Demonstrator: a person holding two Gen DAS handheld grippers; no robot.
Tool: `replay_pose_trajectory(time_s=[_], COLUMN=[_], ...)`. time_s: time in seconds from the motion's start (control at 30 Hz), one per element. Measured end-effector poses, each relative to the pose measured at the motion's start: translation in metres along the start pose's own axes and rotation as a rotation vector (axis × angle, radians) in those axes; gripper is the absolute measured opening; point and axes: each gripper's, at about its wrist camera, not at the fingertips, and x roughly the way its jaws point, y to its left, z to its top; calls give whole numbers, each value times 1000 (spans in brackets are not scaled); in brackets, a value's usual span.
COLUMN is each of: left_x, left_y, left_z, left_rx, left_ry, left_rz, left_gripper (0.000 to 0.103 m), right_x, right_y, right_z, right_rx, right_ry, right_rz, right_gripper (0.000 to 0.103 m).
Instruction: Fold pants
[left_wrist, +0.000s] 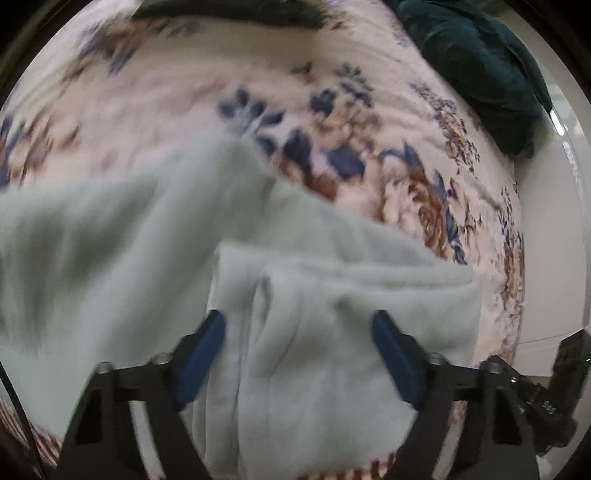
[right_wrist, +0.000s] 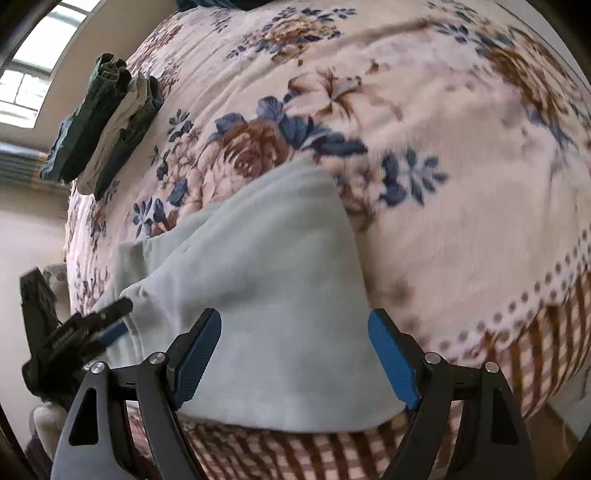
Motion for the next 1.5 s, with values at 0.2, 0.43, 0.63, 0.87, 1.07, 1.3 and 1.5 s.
replay_pose_trajectory(time_s=[0.2, 0.43, 0.63, 0.87, 1.07, 1.3, 1.5], left_x=[10, -15, -11, 15, -3, 7, -27], left_y=[-25, 20, 36, 9, 1, 35, 61], left_z=[8, 16, 7, 10, 13, 4, -32], left_rx=[212, 94, -97, 39, 201, 54, -230], left_ry=[-12, -29, 30, 72, -35, 56, 81], left_rz=[55, -33, -221, -34, 154, 61, -114], left_gripper=[8, 11, 52, 11, 10, 18, 45], right_x=[18, 23, 27, 34, 33, 35, 30], right_y=[-3, -9, -12, -18, -23, -22, -30], right_z=[26, 26, 29, 34, 37, 35, 20], right_rx=[-20, 22, 42, 56, 59, 51, 85], right_ry=[24, 45, 60, 69, 61, 89, 116], right_rz=[-13, 56, 77, 52, 57, 82, 112], right_gripper=[84, 84, 84, 84, 84, 84, 84])
